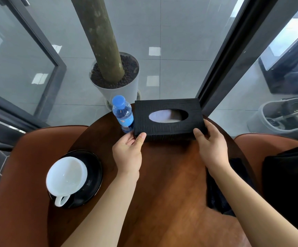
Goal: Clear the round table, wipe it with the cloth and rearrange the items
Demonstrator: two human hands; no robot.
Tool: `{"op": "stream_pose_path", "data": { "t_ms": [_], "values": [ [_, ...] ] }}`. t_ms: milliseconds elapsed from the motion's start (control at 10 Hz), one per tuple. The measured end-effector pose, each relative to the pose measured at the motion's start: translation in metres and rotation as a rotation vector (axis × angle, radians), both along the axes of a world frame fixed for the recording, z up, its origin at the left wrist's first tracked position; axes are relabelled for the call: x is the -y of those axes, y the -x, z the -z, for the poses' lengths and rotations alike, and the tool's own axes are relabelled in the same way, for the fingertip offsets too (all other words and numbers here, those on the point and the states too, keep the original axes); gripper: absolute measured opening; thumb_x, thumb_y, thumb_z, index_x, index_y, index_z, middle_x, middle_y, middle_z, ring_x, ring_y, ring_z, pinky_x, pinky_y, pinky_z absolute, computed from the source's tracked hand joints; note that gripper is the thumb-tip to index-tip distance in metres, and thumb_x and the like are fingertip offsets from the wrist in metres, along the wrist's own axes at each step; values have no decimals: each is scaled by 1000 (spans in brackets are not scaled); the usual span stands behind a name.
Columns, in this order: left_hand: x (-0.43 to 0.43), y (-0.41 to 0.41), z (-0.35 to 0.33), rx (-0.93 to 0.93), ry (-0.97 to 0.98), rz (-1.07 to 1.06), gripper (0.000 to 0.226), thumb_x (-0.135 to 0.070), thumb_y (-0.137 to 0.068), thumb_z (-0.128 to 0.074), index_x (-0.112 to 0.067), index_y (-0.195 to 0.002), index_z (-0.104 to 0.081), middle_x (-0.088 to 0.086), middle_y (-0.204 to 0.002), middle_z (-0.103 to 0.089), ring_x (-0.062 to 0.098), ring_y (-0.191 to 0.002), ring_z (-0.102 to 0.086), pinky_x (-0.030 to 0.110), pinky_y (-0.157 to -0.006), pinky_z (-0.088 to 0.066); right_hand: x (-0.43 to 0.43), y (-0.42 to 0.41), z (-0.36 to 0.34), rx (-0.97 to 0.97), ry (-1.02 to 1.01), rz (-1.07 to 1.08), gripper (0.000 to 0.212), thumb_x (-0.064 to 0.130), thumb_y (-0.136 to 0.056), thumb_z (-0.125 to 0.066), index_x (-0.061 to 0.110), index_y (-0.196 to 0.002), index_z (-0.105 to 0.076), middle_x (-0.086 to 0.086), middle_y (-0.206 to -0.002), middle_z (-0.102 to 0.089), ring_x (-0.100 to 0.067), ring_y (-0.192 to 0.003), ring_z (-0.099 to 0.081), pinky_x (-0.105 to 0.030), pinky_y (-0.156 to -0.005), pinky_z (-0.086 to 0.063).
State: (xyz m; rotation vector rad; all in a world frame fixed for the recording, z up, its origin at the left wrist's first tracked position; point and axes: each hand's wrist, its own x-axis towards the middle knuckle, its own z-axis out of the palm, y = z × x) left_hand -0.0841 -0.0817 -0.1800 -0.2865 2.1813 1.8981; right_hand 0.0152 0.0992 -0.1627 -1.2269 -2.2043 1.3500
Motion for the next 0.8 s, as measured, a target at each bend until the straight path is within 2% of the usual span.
{"op": "stream_pose_path", "data": {
  "t_ms": [200,300,400,500,600,700,800],
  "values": [
    [1,1,1,-41,53,42,32,-22,-87,-77,-15,-118,-72,-5,-110,-76,4,-99,-71,24,-87,-57,-1,1,0,-4,12,-3,40,29,-100,-58,26,-140,-56,12,-129,-66,-8,-121,-58,-29,-102,-45],
    [4,3,0,-81,109,99,29,-25,-89,-75,-15,-116,-73,-5,-108,-77,2,-98,-71,18,-86,-55,-2,1,-3,-17,19,-10,37,27,-100,-58,27,-137,-59,16,-122,-67,-7,-116,-60,-28,-99,-46],
    [9,3,-2,-118,206,162,30,-33,-90,-73,-19,-116,-73,-7,-109,-76,3,-98,-70,22,-88,-56,-1,0,-4,-20,29,-8,36,27,-100,-58,27,-136,-59,19,-116,-64,-5,-113,-58,-26,-95,-44],
    [16,1,-2,-151,306,253,39,-41,-90,-70,-22,-124,-67,-6,-118,-71,7,-106,-68,21,-87,-55,-2,1,-2,-9,28,-13,38,29,-101,-57,26,-139,-56,16,-118,-64,-7,-114,-57,-25,-93,-42],
    [25,-7,-9,-179,452,323,45,-32,-93,-68,-19,-135,-58,-1,-130,-61,9,-114,-62,18,-86,-49,-3,0,-4,38,47,-14,46,34,-101,-56,25,-145,-49,13,-128,-60,-10,-122,-55,-26,-94,-40],
    [37,-14,-20,-241,606,397,50,-26,-95,-65,-19,-143,-51,3,-140,-54,16,-123,-58,25,-93,-46,-1,-7,-10,34,29,10,52,38,-100,-56,23,-147,-45,9,-142,-56,-11,-129,-53,-34,-105,-44],
    [51,-27,-39,-311,809,518,55,-29,-96,-63,-20,-147,-44,4,-144,-48,20,-123,-56,25,-88,-46,9,-17,-23,72,-102,-19,55,35,-97,-61,19,-147,-45,0,-142,-56,-17,-130,-53,-40,-108,-44]
  ]
}}
